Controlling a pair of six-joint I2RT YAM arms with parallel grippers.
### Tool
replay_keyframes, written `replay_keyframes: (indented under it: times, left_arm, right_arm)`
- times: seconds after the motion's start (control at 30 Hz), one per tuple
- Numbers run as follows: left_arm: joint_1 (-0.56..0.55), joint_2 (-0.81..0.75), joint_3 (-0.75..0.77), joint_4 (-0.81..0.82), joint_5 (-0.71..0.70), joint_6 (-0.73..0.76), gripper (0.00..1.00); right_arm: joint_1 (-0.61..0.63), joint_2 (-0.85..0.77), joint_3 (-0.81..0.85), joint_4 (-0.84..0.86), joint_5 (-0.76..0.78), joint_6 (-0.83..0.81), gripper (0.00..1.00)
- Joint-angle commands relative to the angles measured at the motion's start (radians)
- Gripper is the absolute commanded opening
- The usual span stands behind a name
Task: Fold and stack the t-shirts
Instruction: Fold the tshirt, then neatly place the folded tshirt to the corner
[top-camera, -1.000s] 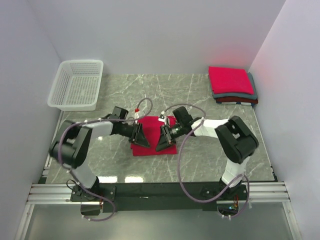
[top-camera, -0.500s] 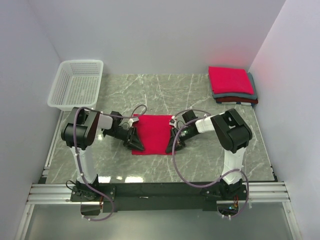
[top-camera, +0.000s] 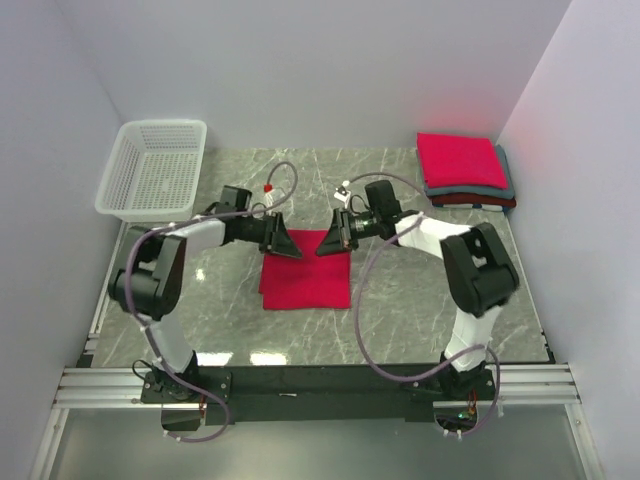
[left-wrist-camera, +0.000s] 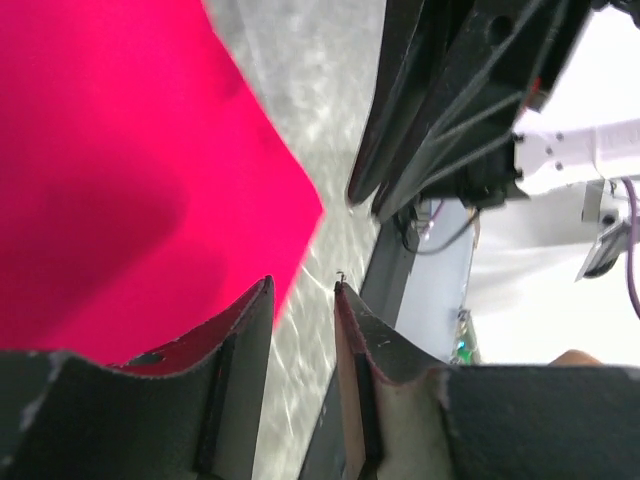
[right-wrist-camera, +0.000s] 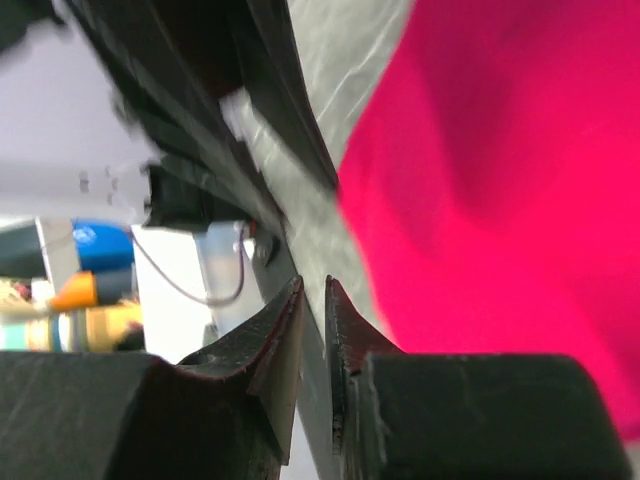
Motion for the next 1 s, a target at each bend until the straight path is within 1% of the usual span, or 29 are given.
replay_keyframes:
  times: [0.0,0.03,0.07,0.1,0.17,0.2,0.23,0.27,0.3,0.33,0.37,0.4,0.47,0.53,0.57,0.6,0.63,0.67,0.7,0.73,0.77,0.8,0.83,0.87,0.9,0.93,0.97]
  left_arm:
    - [-0.033,0.121,-0.006,0.261,-0.089,-0.228,0.36]
    - [-0.035,0.146,0.002,0.306,-0.098,-0.25,0.37]
    - [-0.033,0.175,0.015,0.303,-0.107,-0.261,0.37]
    - [-0.032,0.232,0.031,0.294,-0.12,-0.264,0.37]
    - [-0.022,0.275,0.062,0.245,-0.205,-0.271,0.37]
    - [-0.015,0.309,0.068,0.224,-0.236,-0.268,0.37]
    - [0.008,0.323,0.065,0.213,-0.232,-0.267,0.37]
    - [0.022,0.327,0.059,0.188,-0.227,-0.259,0.38]
    - [0.036,0.32,0.049,0.173,-0.226,-0.224,0.38]
    - [0.065,0.309,0.024,0.164,-0.216,-0.201,0.38]
    - [0.076,0.282,0.011,0.118,-0.203,-0.173,0.39]
    - [0.087,0.272,0.003,0.086,-0.204,-0.106,0.4]
    - [0.122,0.263,-0.004,0.02,-0.189,-0.037,0.41]
    - [0.16,0.249,-0.007,-0.039,-0.176,0.031,0.43]
    - [0.169,0.223,-0.004,-0.057,-0.169,0.055,0.43]
    - [0.176,0.199,0.002,-0.077,-0.149,0.112,0.43]
    - [0.176,0.167,0.009,-0.114,-0.14,0.146,0.44]
    - [0.174,0.087,0.006,-0.119,-0.135,0.173,0.45]
    - [0.171,0.041,-0.006,-0.111,-0.135,0.205,0.47]
    - [0.16,-0.005,-0.033,-0.105,-0.147,0.222,0.51]
    - [0.151,-0.093,-0.044,-0.11,-0.164,0.244,0.54]
    - [0.139,-0.138,-0.055,-0.117,-0.185,0.3,0.57]
    - [0.102,-0.183,-0.072,-0.125,-0.274,0.355,0.59]
    - [0.076,-0.271,-0.081,-0.12,-0.328,0.386,0.6]
    - [0.047,-0.316,-0.107,-0.111,-0.447,0.441,0.6]
    - [-0.02,-0.358,-0.118,-0.096,-0.497,0.471,0.6]
    - [-0.063,-0.425,-0.125,-0.085,-0.568,0.52,0.6]
  right_arm:
    - [0.004,0.135,0.033,0.147,0.023,0.144,0.21]
    - [0.004,0.161,0.067,0.126,0.044,0.131,0.21]
    - [-0.001,0.214,0.078,0.12,0.055,0.133,0.21]
    - [-0.001,0.239,0.09,0.104,0.075,0.131,0.21]
    - [-0.019,0.299,0.125,0.048,0.127,0.122,0.2]
    - [-0.031,0.313,0.133,0.009,0.156,0.107,0.2]
    - [-0.05,0.322,0.157,-0.032,0.187,0.084,0.21]
    - [-0.059,0.339,0.173,-0.127,0.214,0.052,0.2]
    - [-0.071,0.339,0.182,-0.162,0.268,-0.005,0.2]
    - [-0.099,0.339,0.177,-0.184,0.279,-0.023,0.2]
    - [-0.108,0.339,0.176,-0.222,0.288,-0.042,0.2]
    - [-0.117,0.336,0.177,-0.241,0.308,-0.083,0.19]
    - [-0.133,0.325,0.173,-0.272,0.321,-0.111,0.19]
    - [-0.134,0.309,0.179,-0.278,0.316,-0.131,0.18]
    - [-0.134,0.298,0.182,-0.275,0.296,-0.131,0.18]
    - [-0.137,0.28,0.19,-0.266,0.27,-0.12,0.19]
    - [-0.142,0.255,0.187,-0.25,0.214,-0.111,0.24]
    - [-0.143,0.176,0.176,-0.196,0.195,-0.073,0.28]
    - [-0.159,0.128,0.136,-0.16,0.181,-0.048,0.32]
    - [-0.166,0.027,0.109,-0.122,0.161,-0.019,0.4]
    - [-0.174,-0.022,0.084,-0.076,0.161,0.014,0.44]
    - [-0.191,-0.067,0.044,-0.068,0.169,0.019,0.48]
    - [-0.197,-0.152,0.021,-0.072,0.178,0.019,0.55]
    - [-0.208,-0.191,-0.003,-0.087,0.208,0.016,0.56]
    - [-0.228,-0.231,-0.055,-0.092,0.224,0.016,0.6]
    - [-0.241,-0.3,-0.085,-0.101,0.241,0.021,0.62]
    - [-0.255,-0.335,-0.117,-0.094,0.277,0.038,0.64]
